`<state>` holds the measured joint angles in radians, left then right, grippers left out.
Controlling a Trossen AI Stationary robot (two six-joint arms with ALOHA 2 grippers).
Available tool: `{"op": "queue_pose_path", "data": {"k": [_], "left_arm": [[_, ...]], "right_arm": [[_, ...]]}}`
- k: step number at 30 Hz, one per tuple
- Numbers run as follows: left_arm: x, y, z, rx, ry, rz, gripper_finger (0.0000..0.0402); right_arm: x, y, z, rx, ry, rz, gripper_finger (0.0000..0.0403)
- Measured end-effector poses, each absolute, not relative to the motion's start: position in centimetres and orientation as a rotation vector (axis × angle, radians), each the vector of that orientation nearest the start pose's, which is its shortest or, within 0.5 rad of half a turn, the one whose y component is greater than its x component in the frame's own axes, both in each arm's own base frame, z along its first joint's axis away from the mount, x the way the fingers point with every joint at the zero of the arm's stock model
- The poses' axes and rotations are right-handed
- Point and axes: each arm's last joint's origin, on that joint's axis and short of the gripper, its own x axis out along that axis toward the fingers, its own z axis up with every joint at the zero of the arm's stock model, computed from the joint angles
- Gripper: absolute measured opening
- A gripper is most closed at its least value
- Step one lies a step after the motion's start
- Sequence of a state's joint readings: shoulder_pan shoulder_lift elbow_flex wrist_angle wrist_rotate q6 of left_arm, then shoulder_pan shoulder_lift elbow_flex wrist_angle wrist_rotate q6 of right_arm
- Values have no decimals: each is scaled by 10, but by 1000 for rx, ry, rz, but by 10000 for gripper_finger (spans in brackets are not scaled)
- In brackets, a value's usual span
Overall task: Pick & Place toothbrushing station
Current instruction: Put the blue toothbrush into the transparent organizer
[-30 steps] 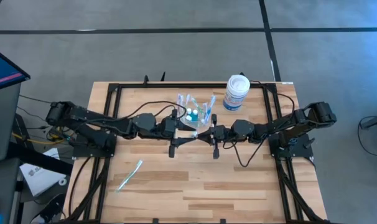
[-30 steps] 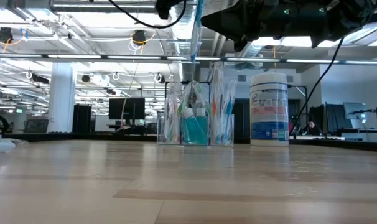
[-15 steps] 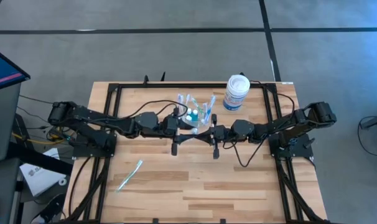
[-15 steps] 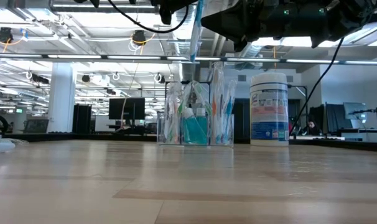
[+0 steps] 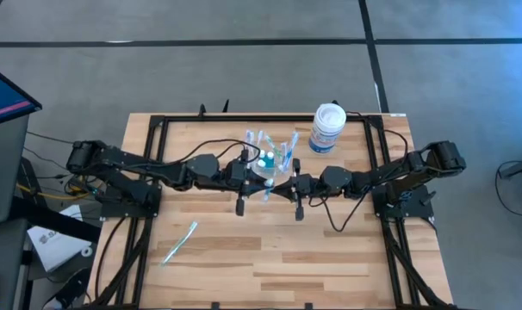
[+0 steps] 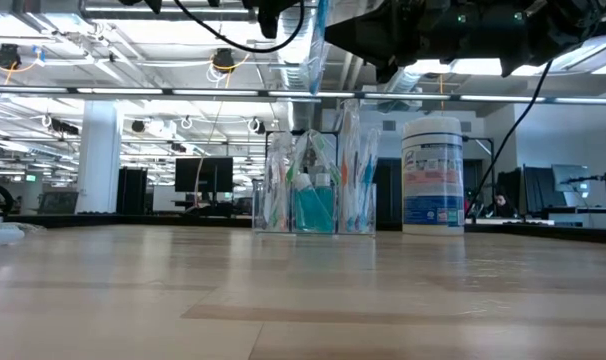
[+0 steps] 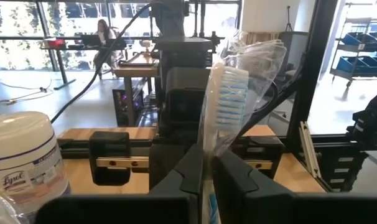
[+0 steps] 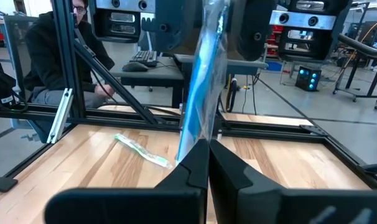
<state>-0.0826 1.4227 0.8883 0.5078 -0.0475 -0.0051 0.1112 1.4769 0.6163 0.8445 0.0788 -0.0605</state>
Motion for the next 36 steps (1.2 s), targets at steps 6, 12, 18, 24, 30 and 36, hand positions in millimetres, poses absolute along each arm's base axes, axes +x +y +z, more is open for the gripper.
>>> {"op": "queue_pose_path", "data": {"k": [6, 12, 18, 24, 30, 36], "left_arm": [[318, -25, 287, -2, 45, -35, 7], [316, -25, 284, 0, 90, -52, 10], [311, -25, 287, 6, 111, -51, 10], [295, -19, 284, 38, 128, 30, 9], [274, -4, 273, 28, 64, 123, 8], [260, 15, 255, 24, -2, 213, 8]], "right_arm": [[296, 31, 217, -63, 24, 33, 0], [296, 31, 217, -63, 29, 35, 34], [296, 28, 213, -67, 72, 28, 100], [296, 26, 210, -63, 94, 20, 143], [296, 25, 211, -60, 89, 17, 156], [296, 25, 213, -58, 63, 17, 150]]}}
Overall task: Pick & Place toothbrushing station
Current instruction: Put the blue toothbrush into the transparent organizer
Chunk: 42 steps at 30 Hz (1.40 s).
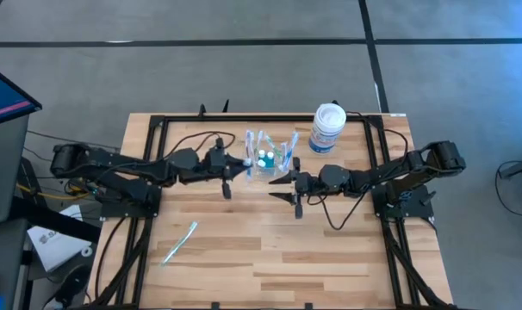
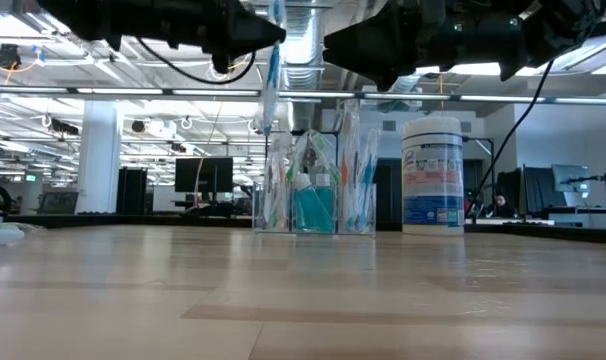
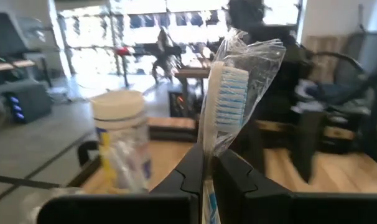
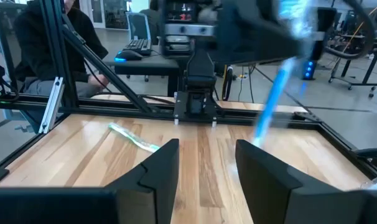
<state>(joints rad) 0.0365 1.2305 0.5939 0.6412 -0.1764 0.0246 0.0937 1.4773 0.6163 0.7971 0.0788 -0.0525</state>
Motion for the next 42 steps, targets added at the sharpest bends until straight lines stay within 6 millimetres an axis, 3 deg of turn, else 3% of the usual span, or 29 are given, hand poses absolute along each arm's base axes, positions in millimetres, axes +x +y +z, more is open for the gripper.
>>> {"op": "queue_pose_path", "data": {"k": [12, 18, 32, 42], "left_arm": [[243, 42, 231, 18, -100, 333, 9], [248, 50, 226, 20, -132, 368, 9], [261, 81, 191, 22, -96, 471, 9], [267, 89, 167, -6, -37, 493, 10]], "right_arm": [[296, 25, 214, -61, 59, 16, 132], [296, 24, 214, -58, 59, 12, 134], [296, 24, 214, -58, 60, 12, 135], [296, 24, 214, -65, 60, 12, 134]]}}
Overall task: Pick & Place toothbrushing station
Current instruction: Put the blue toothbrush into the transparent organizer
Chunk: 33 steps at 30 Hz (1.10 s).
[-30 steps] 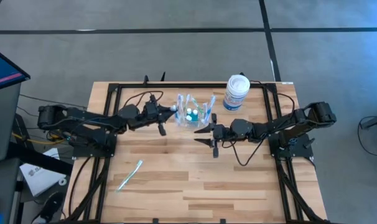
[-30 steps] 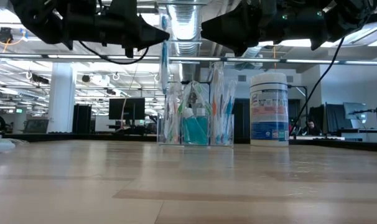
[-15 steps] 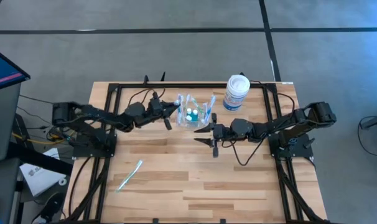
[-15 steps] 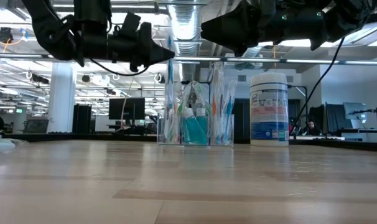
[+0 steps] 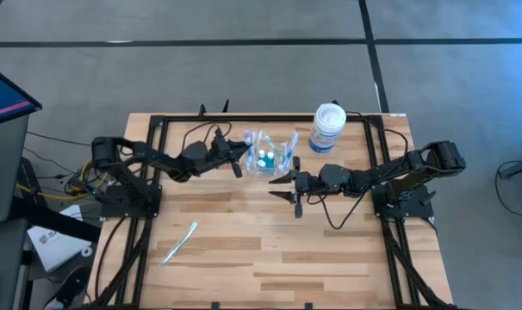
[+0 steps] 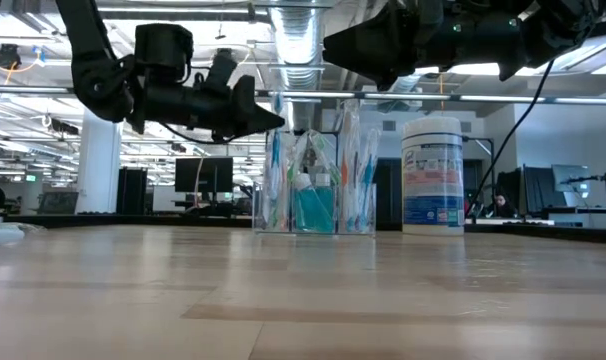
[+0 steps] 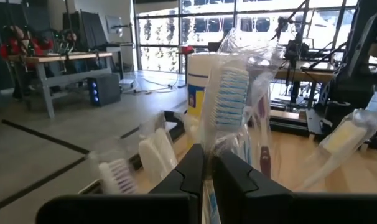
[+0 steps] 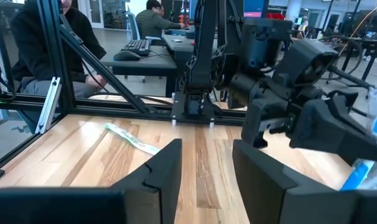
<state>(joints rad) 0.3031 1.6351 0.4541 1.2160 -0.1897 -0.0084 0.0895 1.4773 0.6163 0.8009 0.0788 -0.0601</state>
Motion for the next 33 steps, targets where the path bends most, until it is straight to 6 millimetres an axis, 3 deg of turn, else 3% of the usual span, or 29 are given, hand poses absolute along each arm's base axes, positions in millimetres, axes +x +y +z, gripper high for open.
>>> {"op": "queue_pose_path", "data": {"k": [15, 28, 33], "left_arm": [[274, 90, 138, -88, 36, 470, 13], [274, 90, 135, -92, 42, 471, 16], [274, 90, 132, -99, 66, 472, 35]], "right_arm": [[296, 24, 213, -66, 66, 13, 128], [296, 24, 213, -66, 71, 13, 128], [296, 24, 212, -67, 79, 13, 128]]}}
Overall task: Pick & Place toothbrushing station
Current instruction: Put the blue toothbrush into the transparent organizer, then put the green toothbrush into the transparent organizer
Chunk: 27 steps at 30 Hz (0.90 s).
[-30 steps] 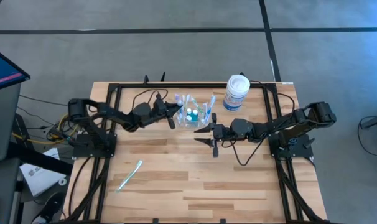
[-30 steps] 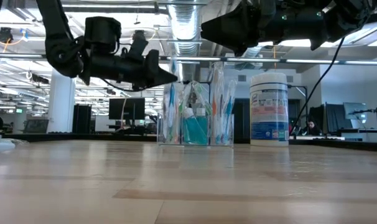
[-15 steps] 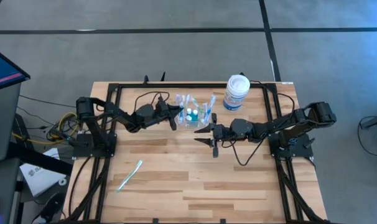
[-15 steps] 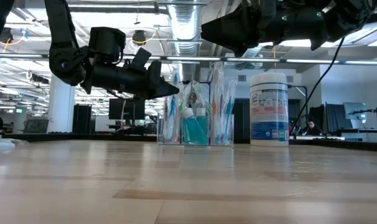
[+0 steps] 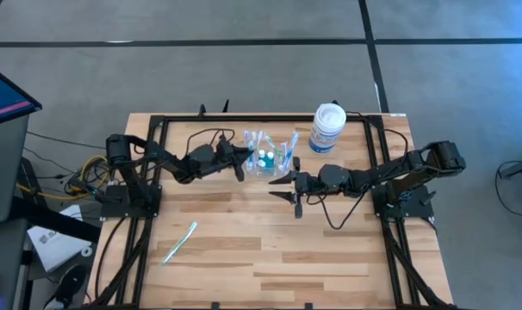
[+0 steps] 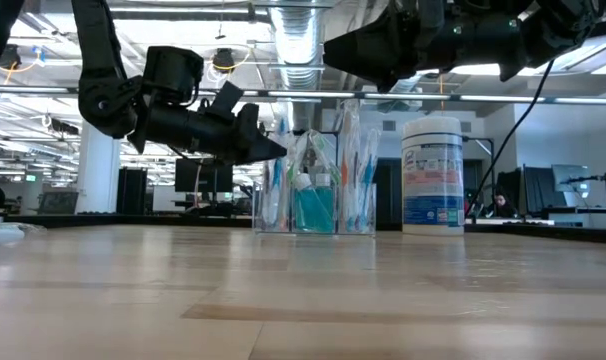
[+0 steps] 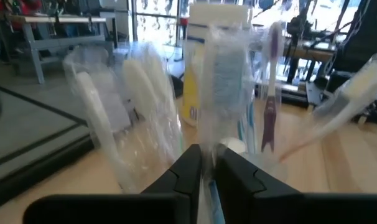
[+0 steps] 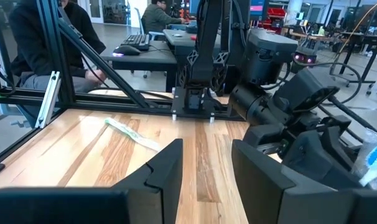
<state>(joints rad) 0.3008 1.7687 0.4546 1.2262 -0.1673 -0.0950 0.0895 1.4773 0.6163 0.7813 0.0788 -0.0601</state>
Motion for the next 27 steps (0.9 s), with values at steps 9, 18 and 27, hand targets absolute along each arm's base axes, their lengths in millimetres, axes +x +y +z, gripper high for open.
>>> {"op": "queue_pose_path", "data": {"k": [9, 18, 27], "left_arm": [[274, 88, 132, -99, 72, 463, 82], [263, 84, 148, -88, 14, 460, 118], [231, 68, 153, -91, 15, 434, 136]], "right_arm": [[296, 24, 210, -61, 98, 13, 128], [296, 24, 210, -61, 99, 13, 128], [296, 25, 210, -61, 101, 17, 128]]}}
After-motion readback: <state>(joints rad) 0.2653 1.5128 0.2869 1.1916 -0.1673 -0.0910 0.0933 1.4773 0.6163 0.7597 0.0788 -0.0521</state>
